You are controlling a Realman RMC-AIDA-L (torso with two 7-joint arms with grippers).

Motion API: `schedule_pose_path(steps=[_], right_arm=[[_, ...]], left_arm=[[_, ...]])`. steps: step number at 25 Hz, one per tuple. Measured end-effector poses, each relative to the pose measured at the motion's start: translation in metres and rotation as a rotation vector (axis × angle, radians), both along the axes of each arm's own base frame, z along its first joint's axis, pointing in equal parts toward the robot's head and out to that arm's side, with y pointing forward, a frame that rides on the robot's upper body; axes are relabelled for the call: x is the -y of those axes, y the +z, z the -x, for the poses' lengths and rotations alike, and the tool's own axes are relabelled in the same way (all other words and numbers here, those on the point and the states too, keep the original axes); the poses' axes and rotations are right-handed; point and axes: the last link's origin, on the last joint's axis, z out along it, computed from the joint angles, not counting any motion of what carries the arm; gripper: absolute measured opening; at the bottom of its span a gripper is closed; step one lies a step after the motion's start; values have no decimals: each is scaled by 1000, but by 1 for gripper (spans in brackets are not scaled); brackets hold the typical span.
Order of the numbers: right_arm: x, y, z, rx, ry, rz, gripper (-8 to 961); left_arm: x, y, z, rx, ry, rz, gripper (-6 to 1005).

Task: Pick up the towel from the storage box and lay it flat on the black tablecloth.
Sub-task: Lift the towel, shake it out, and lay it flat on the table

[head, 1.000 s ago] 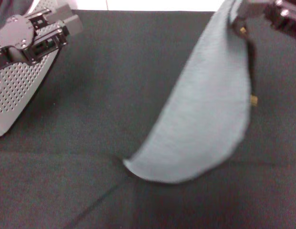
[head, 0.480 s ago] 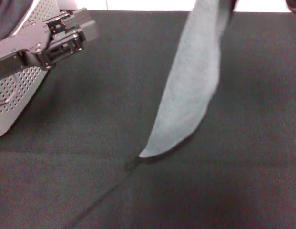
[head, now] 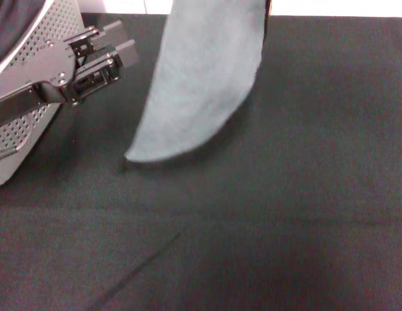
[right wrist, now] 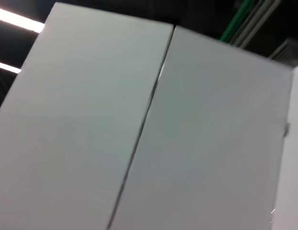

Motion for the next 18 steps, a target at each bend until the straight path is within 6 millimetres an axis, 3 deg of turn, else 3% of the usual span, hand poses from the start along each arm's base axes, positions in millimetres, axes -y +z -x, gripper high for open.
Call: schedule_pose_path(steps=[11, 18], right_arm=[[-22, 7, 37, -110, -12, -199, 6], [-31, 0, 43, -131, -31, -287, 6]], left_arm=[[5, -10, 8, 22, 31, -10, 454], [6, -27, 4, 87, 44, 61, 446]])
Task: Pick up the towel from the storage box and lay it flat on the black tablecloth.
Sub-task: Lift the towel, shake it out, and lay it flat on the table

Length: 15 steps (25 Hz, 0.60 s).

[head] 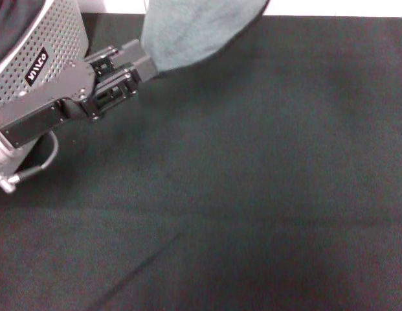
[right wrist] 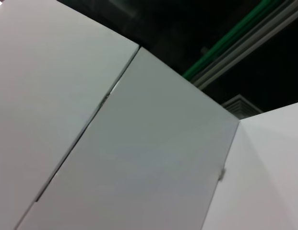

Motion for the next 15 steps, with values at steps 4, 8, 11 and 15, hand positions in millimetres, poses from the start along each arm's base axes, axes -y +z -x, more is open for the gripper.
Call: schedule_pose_path(steps=[4, 8, 11, 15], right_arm=[[-1, -7, 6, -33, 5, -3, 7], [1, -14, 11, -61, 12, 4, 7], [3, -19, 14, -67, 19, 10, 7], [7, -23, 19, -92, 29, 36, 8]], left_arm=[[4, -15, 1, 42, 22, 42, 441], [7, -34, -1, 70, 30, 57, 436], [9, -46, -3, 89, 41, 74, 432], [12, -61, -4, 113, 85, 103, 427]])
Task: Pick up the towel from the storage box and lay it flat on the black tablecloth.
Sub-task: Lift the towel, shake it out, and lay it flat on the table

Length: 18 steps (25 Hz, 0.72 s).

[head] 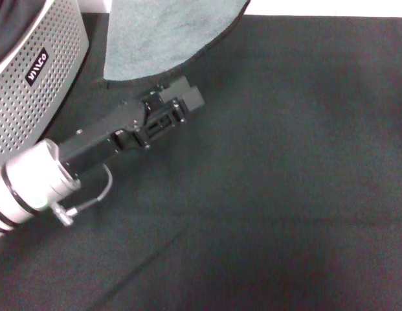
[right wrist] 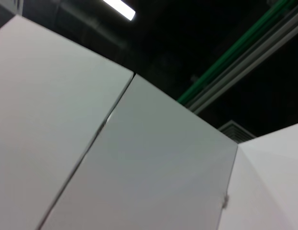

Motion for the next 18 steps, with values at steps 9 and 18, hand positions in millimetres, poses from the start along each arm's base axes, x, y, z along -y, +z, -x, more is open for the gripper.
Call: schedule_pose_path(steps=[9, 18], right_arm=[[10, -11, 5, -27, 25, 26, 8], [11, -11, 3, -41, 21, 34, 9]], left_arm=[[14, -29, -8, 95, 78, 4, 415], [15, -35, -18, 156, 120, -110, 404]])
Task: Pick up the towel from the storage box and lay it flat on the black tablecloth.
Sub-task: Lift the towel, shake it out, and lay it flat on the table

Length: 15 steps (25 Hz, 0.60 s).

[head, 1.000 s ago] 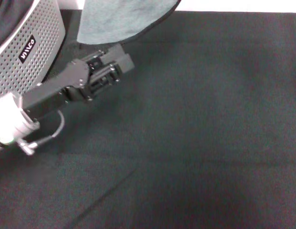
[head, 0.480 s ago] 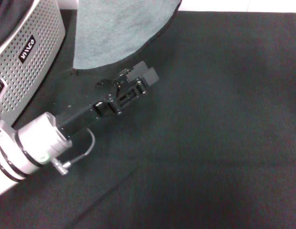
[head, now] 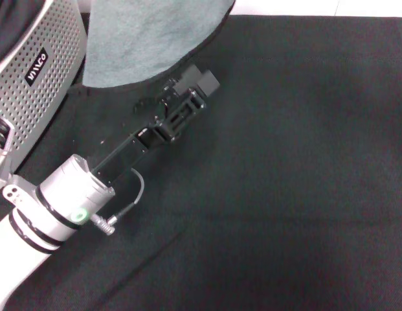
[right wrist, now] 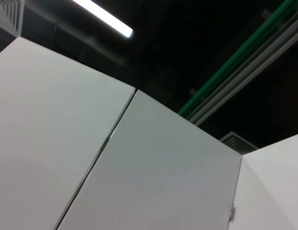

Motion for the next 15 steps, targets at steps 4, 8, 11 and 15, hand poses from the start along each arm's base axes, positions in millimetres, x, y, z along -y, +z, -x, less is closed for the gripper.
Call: schedule_pose_path(steps=[4, 8, 11, 15], right_arm=[[1, 1, -1, -15, -1, 7, 10], [2, 1, -3, -19, 4, 9, 10], [2, 2, -3, -26, 5, 10, 10], [2, 2, -3, -30, 2, 11, 11]], left_arm=[[-4, 0, -1, -8, 15, -37, 399], [-14, -2, -3, -24, 44, -40, 394], [-19, -6, -5, -38, 49, -23, 390], [-19, -8, -5, -51, 54, -29, 385]])
